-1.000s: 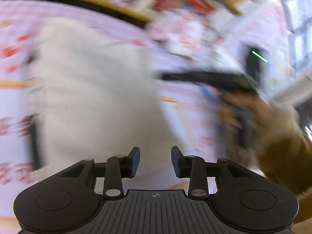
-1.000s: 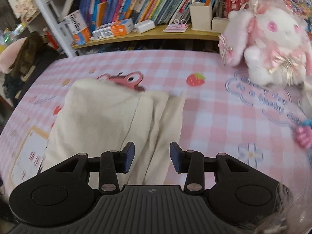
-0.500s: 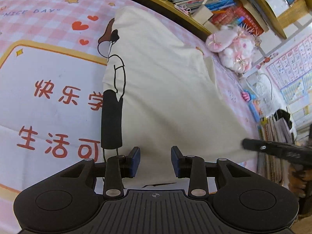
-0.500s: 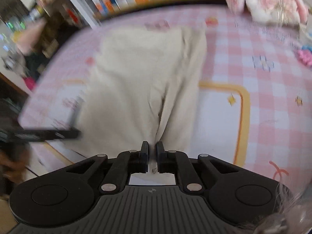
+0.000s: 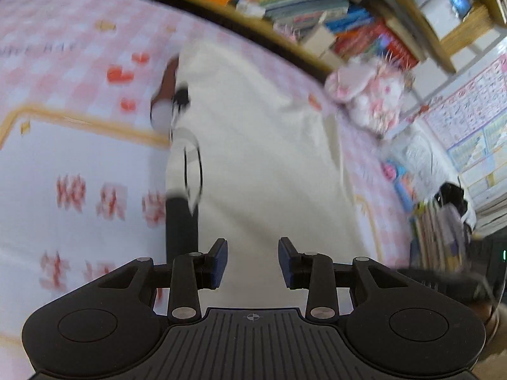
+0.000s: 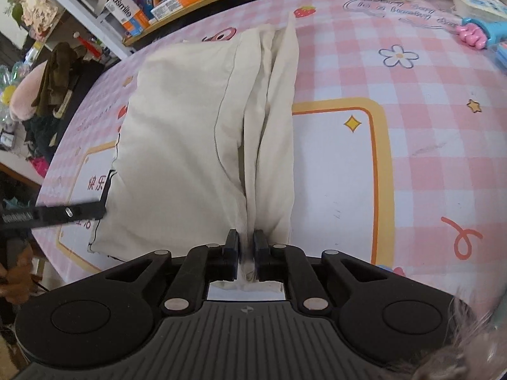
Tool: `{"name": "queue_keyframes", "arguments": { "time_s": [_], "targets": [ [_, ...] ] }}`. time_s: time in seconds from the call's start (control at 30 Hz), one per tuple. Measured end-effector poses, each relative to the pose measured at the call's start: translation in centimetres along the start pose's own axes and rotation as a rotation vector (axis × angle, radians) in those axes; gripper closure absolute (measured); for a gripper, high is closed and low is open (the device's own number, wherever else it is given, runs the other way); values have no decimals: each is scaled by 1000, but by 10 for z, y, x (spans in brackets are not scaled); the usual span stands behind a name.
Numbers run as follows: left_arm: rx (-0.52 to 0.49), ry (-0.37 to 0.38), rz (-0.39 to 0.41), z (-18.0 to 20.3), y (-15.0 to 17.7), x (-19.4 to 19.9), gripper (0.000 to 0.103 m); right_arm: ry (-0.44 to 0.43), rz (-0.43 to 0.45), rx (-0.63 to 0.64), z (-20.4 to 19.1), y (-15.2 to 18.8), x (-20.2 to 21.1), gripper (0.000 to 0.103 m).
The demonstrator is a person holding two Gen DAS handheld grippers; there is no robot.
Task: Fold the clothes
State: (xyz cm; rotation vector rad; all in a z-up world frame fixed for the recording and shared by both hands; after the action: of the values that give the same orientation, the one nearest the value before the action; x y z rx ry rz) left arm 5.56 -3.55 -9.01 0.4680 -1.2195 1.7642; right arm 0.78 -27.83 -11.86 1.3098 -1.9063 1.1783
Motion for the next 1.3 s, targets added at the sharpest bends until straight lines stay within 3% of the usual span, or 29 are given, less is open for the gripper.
{"name": "queue_keyframes", "arguments": {
  "time_s": [0.1, 0.13, 0.3, 0.37, 0.83, 0.93, 1.03, 1.1, 1.13, 1.17, 1.23, 1.3],
  "targets": [
    [-9, -22, 14, -15, -24, -3, 68, 51, 59, 24, -1, -4, 8, 71],
    [-13, -31, 13, -21, -32, -6, 68, 69, 79, 32, -1, -5, 11, 69],
    [31, -59, 3, -61, -63, -28, 65, 114, 99, 6, 1, -4, 8, 70],
    [63, -70, -5, -77, -75, -37, 53, 140, 84, -22, 2, -1, 1, 73],
    [148, 78, 29, -122, -139, -87, 44, 281, 90, -64, -3, 6, -8, 76],
    [203, 127, 43, -126, -149, -96, 45, 302, 93, -69, -4, 5, -9, 76],
    [361, 200, 59, -134, -156, -108, 50, 307, 98, -92, -4, 5, -10, 76],
    [417, 215, 56, -136, -157, -115, 72, 311, 99, -111, -3, 4, -10, 76],
    [395, 193, 49, -135, -158, -118, 86, 314, 99, -119, -3, 4, -10, 76],
    [333, 162, 53, -131, -160, -116, 93, 318, 100, -123, -3, 4, -10, 76],
    [89, 106, 125, -106, -172, -98, 94, 323, 102, -130, -3, 5, -10, 76],
    [-171, 96, 207, -71, -182, -81, 94, 328, 105, -138, -3, 6, -10, 75]
  ]
}}
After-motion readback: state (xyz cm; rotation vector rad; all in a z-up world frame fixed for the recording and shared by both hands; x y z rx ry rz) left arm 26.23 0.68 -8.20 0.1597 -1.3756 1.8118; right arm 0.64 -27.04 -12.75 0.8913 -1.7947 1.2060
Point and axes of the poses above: each gripper's, at about its wrist camera, not at the fingertips, and x roughly against the way its jaws point, z to its right, y to its underside, the point moved 10 cm from there along -x, roughly the way its jaws point, and after that the axes turned 10 degrees about -x, right-handed, at the moved point
